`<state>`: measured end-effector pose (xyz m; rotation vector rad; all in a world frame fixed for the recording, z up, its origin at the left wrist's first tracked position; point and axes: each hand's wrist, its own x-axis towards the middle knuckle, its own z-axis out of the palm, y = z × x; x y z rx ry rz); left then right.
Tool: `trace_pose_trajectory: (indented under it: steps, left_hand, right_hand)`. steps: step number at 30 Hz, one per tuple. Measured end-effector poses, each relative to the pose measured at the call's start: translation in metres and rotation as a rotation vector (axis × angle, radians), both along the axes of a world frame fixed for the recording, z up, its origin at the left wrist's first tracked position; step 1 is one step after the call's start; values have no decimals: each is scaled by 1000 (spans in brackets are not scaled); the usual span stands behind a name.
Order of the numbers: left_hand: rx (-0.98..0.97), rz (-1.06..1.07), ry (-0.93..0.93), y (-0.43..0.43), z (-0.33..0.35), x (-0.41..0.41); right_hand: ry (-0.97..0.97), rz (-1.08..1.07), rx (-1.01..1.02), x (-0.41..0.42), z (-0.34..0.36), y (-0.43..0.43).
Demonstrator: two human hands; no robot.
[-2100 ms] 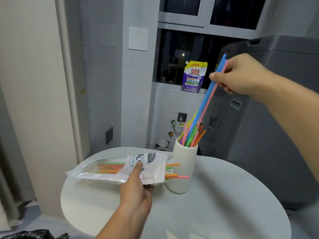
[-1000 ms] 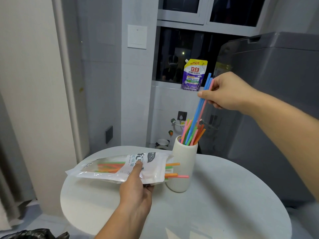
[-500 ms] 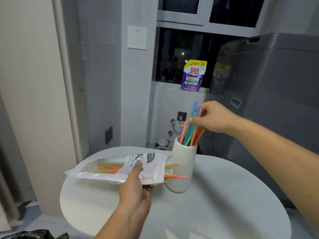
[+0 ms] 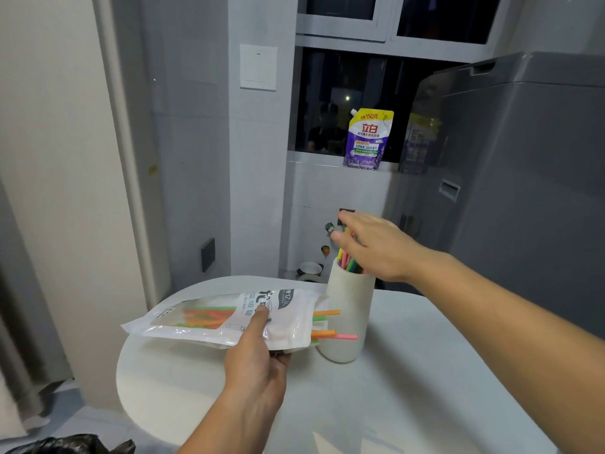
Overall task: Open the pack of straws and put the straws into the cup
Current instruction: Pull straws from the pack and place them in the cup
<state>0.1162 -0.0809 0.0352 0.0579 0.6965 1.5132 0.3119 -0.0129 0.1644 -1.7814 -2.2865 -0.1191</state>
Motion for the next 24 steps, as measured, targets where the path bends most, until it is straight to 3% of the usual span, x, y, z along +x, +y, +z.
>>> trace_pose_trajectory:
  steps: [8, 13, 15, 17, 21, 24]
  left_hand:
    - [-2, -26, 5, -1, 3, 3]
    - [-11, -38, 8, -2, 5, 3]
    - [-9, -35, 7, -2, 7, 2]
    - [-6, -26, 6, -2, 11, 2]
    - [28, -9, 53, -5, 15, 3]
    - [138, 18, 178, -7, 16, 5]
  right_hand:
    - [66, 4, -69, 2, 13, -3]
    - [473, -37, 439, 1, 25, -34]
    - [658, -73, 547, -7, 13, -57]
    - [831, -121, 452, -18, -7, -80]
    - [1008, -291, -18, -40, -51, -111]
    - [1331, -380, -285, -55, -73, -122]
